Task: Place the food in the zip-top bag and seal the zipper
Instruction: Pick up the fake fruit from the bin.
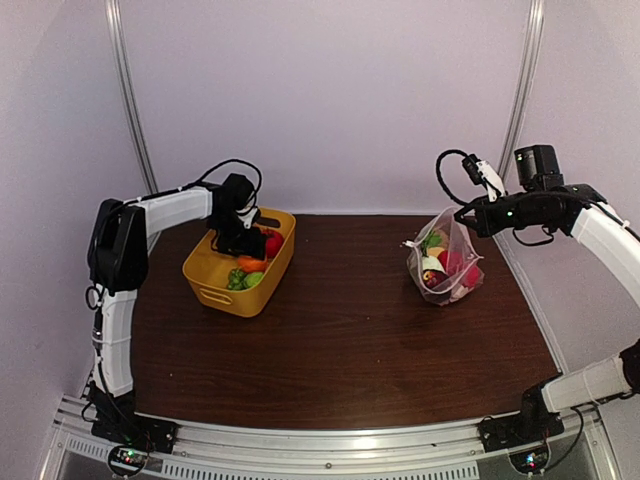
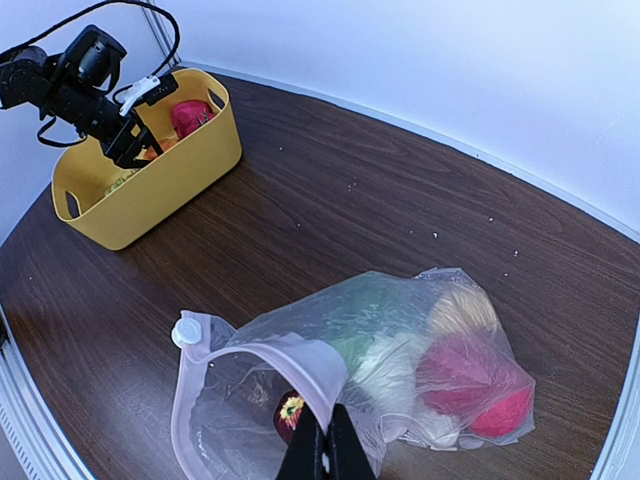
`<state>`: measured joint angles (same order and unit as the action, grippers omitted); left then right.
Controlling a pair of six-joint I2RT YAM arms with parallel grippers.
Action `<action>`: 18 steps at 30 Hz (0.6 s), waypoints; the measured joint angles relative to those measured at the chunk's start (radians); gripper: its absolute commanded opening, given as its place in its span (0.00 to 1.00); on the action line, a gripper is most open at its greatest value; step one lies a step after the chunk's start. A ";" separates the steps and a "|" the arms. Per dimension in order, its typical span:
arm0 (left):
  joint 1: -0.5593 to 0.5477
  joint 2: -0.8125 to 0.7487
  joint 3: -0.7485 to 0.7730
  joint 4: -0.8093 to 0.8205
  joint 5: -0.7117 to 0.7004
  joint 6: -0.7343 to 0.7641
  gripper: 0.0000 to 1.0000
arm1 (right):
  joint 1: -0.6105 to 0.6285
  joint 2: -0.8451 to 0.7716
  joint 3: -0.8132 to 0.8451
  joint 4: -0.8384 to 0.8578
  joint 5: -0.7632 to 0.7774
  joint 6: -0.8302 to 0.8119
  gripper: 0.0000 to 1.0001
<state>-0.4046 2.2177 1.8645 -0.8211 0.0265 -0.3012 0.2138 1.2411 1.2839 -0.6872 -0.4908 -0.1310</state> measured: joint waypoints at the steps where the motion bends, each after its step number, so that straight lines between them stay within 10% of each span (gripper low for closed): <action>1: 0.000 -0.011 -0.008 0.000 -0.001 0.000 0.62 | 0.000 0.000 0.000 0.000 0.000 0.000 0.00; 18: -0.137 -0.411 -0.068 0.093 0.082 -0.023 0.59 | 0.000 0.014 0.050 -0.047 0.000 0.000 0.00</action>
<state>-0.5411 1.8065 1.7962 -0.7277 0.1085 -0.3244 0.2138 1.2556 1.3338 -0.7341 -0.4908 -0.1310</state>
